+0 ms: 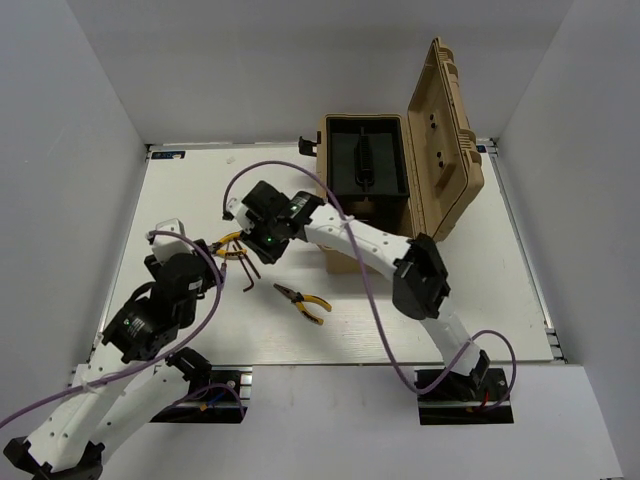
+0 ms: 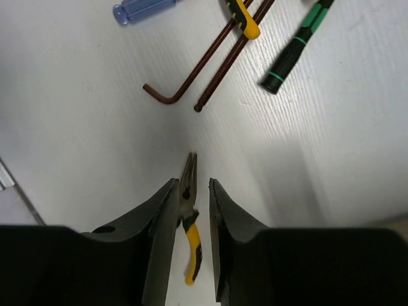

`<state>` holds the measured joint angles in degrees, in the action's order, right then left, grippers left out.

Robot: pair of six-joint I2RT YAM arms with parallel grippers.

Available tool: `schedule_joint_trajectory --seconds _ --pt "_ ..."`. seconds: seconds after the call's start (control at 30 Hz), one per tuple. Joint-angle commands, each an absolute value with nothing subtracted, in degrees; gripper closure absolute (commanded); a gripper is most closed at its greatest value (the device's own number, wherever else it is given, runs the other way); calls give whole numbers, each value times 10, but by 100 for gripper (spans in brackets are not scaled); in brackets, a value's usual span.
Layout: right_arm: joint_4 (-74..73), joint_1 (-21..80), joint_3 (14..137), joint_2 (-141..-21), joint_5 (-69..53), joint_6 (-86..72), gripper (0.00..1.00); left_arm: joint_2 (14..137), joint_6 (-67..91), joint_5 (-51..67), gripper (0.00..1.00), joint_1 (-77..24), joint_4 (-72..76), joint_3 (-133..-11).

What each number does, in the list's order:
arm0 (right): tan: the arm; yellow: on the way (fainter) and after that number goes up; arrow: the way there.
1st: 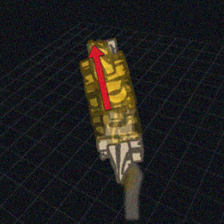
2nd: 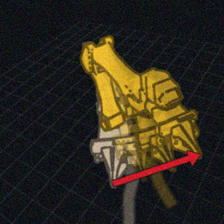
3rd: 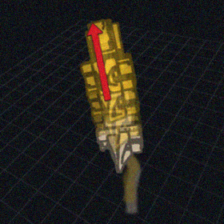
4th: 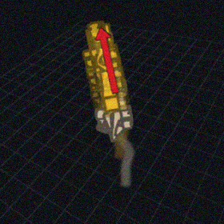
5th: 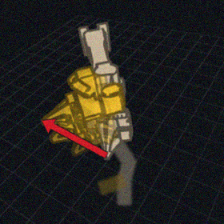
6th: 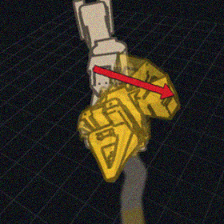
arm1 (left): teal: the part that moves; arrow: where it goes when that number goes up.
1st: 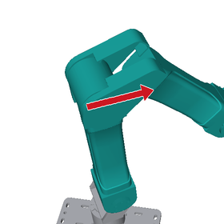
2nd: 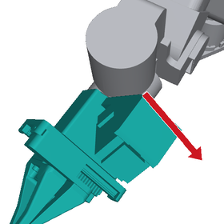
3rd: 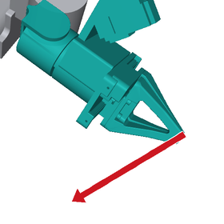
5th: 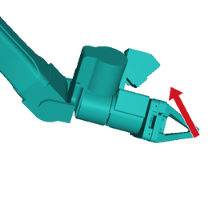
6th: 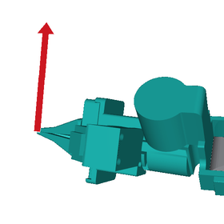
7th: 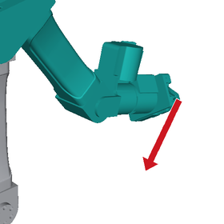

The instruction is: Sort the tools into containers

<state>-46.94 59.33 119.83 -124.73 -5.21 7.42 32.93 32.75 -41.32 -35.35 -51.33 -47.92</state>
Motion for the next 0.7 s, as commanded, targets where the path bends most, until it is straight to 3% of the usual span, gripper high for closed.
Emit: schedule_joint_trajectory --seconds 0.0,0.23,0.67 --pt "-455 592 1240 -1297 -46 35 68 302 309 -413 22 -352 -478 -461" --pt "-353 604 1248 -1356 -12 4 66 283 299 -408 22 -352 -468 -454" --pt "-303 604 1261 -1421 -17 -32 66 272 299 -397 22 -352 -461 -449"
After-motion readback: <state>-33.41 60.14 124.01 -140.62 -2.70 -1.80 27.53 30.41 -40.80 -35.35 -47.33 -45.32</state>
